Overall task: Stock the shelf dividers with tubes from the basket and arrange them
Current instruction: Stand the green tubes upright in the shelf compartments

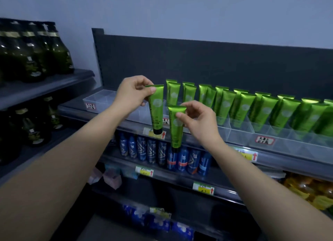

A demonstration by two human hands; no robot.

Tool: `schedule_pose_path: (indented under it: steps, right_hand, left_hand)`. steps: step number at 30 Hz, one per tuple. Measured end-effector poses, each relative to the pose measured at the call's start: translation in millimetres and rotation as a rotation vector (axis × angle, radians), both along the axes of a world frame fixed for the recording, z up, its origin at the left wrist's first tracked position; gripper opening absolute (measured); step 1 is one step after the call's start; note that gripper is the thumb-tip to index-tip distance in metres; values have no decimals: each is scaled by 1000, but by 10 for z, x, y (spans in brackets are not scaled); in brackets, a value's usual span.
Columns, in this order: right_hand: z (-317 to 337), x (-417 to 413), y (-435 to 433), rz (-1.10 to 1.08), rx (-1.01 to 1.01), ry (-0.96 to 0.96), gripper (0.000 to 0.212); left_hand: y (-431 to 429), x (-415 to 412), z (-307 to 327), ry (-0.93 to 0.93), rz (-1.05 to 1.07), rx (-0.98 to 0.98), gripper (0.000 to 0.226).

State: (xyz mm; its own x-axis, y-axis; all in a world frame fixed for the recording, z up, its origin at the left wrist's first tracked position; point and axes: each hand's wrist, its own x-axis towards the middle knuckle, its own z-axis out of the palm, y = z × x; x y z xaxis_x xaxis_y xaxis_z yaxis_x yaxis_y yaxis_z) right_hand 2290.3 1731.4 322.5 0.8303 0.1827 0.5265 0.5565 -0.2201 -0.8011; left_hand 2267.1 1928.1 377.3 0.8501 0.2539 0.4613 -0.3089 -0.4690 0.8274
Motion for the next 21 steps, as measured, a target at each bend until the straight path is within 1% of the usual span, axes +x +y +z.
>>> schedule_pose_path:
  steps: [7,10,17,21]
  right_hand:
    - [260,393,54,-2,51,-70,21]
    - [312,519,78,-24,47,-79,22]
    - [388,666,158,-51,54,-90,24]
    - [408,695,204,-76,62,-72,23]
  left_hand:
    - [41,569,247,-62,-35,-5,19]
    - [59,773,285,-62,-61,2,19]
    - [97,1189,140,-17,-147,15,21]
    - [140,1355,-32,51,-182,18,20]
